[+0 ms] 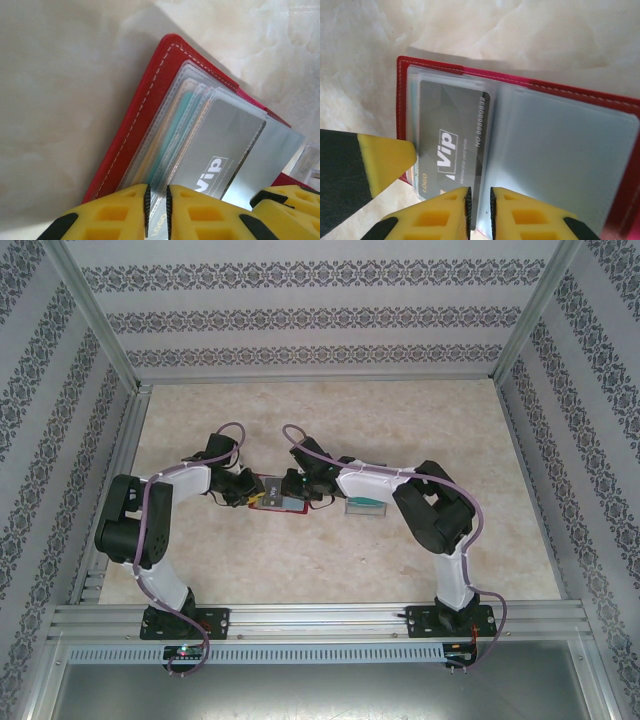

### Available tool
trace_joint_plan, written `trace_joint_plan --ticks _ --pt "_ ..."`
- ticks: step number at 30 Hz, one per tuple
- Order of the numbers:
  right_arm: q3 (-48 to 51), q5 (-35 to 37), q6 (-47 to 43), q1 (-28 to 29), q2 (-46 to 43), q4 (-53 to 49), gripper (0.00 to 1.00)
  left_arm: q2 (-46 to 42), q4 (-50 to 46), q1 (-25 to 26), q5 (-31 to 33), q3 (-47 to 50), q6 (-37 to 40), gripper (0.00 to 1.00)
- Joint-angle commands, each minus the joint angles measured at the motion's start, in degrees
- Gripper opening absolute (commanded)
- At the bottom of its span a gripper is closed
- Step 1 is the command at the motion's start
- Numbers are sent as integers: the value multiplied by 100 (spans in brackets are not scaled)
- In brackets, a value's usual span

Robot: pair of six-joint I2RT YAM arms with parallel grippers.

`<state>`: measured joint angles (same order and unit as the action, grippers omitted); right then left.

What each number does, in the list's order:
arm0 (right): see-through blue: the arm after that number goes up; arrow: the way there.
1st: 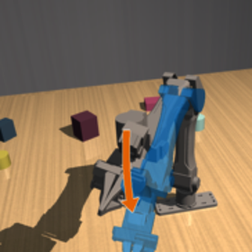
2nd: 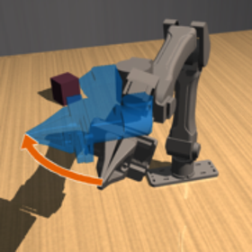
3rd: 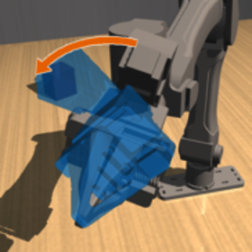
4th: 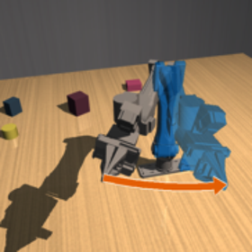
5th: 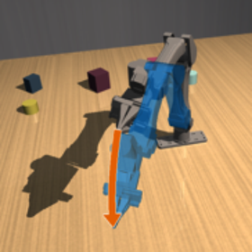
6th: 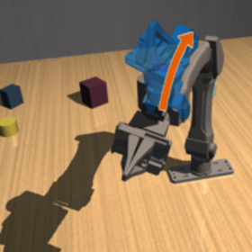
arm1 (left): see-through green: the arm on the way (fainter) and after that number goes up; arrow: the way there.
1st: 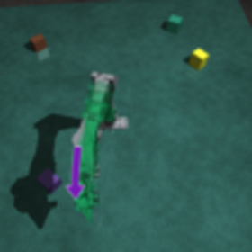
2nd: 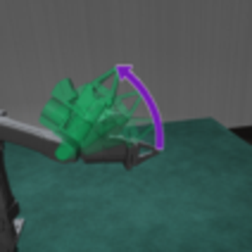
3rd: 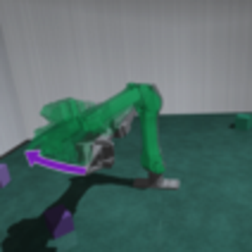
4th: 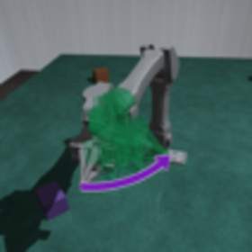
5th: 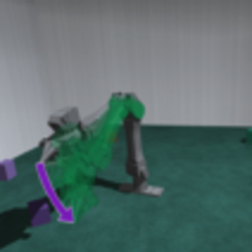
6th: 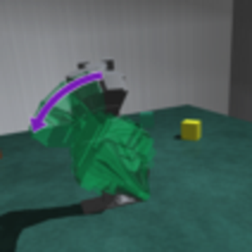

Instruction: Take the credit cards out of the card holder

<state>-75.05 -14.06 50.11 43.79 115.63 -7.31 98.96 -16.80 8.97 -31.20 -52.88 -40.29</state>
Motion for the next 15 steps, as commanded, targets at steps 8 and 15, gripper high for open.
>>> trace_joint_plan --ticks 8,15 --pt "110 -484 230 -89 259 425 21 244 -378 -38 174 -128 120 19" --pt "279 -518 305 -112 291 533 21 238 -395 -36 159 -128 109 19"
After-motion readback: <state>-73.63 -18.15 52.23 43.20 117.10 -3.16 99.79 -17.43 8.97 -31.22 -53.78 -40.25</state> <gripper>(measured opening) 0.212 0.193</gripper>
